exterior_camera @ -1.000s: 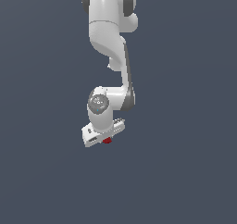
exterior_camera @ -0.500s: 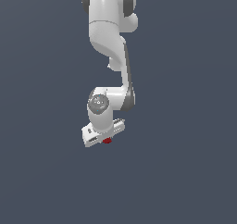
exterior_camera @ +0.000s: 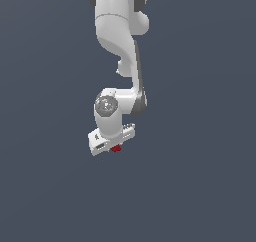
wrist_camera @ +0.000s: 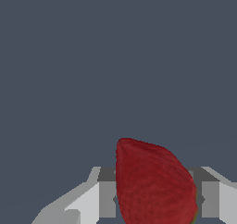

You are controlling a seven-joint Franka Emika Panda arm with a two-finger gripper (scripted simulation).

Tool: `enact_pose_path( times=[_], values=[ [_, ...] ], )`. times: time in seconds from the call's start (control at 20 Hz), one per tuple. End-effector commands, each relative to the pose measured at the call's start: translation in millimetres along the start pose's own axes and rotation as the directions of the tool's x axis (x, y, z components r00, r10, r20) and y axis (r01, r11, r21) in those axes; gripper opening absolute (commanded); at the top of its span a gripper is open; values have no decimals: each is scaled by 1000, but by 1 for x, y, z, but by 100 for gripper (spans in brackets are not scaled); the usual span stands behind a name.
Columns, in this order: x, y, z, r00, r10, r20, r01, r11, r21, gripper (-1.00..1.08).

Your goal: Pick up the object and move it to a goal position.

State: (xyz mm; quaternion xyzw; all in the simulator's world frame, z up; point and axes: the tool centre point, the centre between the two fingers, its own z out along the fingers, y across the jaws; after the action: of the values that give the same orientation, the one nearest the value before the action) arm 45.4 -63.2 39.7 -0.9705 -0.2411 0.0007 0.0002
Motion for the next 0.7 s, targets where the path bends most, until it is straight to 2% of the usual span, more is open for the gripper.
enact_pose_path(
  times=[0.0, 0.65],
  values=[
    [-4, -3, -11, 1000, 0, -1, 0, 1000, -1, -100],
    [-46, -29, -102, 1000, 0, 0, 0, 1000, -2, -100]
  ],
)
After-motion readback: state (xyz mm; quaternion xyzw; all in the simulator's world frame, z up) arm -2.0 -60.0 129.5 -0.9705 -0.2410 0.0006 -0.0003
